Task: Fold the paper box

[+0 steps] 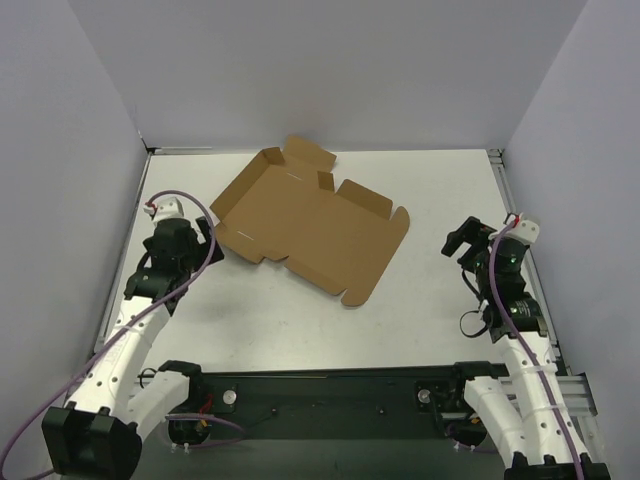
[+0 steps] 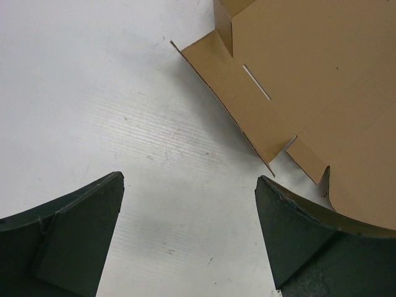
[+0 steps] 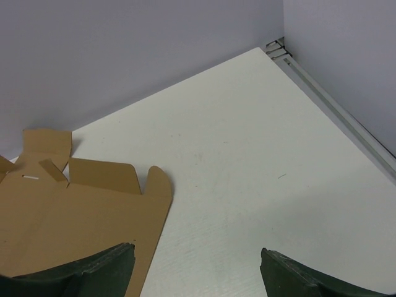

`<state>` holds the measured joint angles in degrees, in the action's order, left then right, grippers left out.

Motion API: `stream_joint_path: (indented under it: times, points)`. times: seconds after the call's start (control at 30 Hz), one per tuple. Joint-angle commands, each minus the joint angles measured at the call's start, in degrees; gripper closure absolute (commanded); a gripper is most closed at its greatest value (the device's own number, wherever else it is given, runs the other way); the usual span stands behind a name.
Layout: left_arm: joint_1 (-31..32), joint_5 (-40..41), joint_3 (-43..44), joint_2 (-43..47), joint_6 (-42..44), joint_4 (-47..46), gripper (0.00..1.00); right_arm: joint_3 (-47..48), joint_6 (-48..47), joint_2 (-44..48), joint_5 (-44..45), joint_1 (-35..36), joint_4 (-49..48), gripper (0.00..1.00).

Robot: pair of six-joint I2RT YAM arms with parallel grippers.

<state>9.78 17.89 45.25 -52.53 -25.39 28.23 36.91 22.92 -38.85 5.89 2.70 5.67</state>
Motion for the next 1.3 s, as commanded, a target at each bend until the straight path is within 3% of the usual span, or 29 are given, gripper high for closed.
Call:
stream_joint_path:
  times: [0.0,0.33,0.67,0.77,1.27]
  points:
    - [-2.1,-3.2,0.4,-3.9,-4.1,1.0,0.03,3.4,-0.2,-2.4,-3.3,1.3,1.6,0.17]
    - [-9.0,-17.1,2.5,-16.7,-6.6,-4.3,0.03,6.6,-3.4,-6.7,-5.1,6.2,3.9,0.17]
    - [-9.4,-20.3,2.6,-22.2,-9.4,-11.4,0.03,7.5,-6.3,-8.1,-7.7,7.8,4.5,0.17]
    - [-12.2,-22.1,2.6,-24.5,-10.3,-12.8,0.03,7.5,-7.4,-7.7,-8.1,7.9,5.1,0.17]
    - [-13.0,-22.6,5.5,-31.4,-12.8,-19.5,0.09,8.5,-8.9,-9.5,-9.0,11.7,6.3,0.17]
